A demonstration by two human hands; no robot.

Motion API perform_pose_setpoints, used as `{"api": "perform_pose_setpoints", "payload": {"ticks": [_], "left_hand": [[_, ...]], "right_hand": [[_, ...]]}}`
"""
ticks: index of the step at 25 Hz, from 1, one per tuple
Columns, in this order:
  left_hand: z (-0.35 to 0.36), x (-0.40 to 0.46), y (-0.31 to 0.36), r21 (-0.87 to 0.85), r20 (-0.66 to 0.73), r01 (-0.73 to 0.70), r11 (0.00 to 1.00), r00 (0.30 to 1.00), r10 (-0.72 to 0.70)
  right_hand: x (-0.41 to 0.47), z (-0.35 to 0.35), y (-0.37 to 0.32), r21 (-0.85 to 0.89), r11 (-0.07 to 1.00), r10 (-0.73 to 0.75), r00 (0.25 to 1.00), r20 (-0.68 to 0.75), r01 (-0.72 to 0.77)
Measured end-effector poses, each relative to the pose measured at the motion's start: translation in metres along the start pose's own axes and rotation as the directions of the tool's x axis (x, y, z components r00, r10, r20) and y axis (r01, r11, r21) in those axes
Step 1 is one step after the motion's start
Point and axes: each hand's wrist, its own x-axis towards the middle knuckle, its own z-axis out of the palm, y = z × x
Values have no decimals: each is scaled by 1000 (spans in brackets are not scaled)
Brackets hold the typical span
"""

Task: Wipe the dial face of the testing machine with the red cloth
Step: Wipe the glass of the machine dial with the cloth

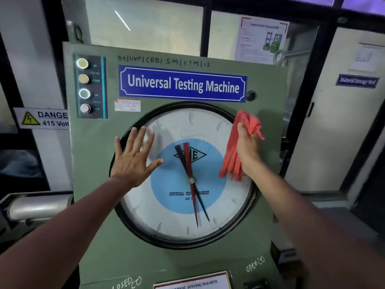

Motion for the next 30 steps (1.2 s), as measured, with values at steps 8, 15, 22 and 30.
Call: {"api": "perform_pose_setpoints", "payload": {"ticks": [8,15,22,30], "left_hand": [[43,9,-35,193,-103,-88,977,989,110],[54,11,-34,203,-159,-95,975,979,129],[54,8,-35,205,-197,-100,974,970,142],[55,10,-35,224,-171,-91,970,976,132]], "right_hand": [[5,83,120,-718,401,-619,746,246,569],[25,133,80,-713,326,-741,636,215,620],[27,135,72,-565,-52,-793,310,524,824],[35,119,79,-734,369,-723,673,160,570]]}}
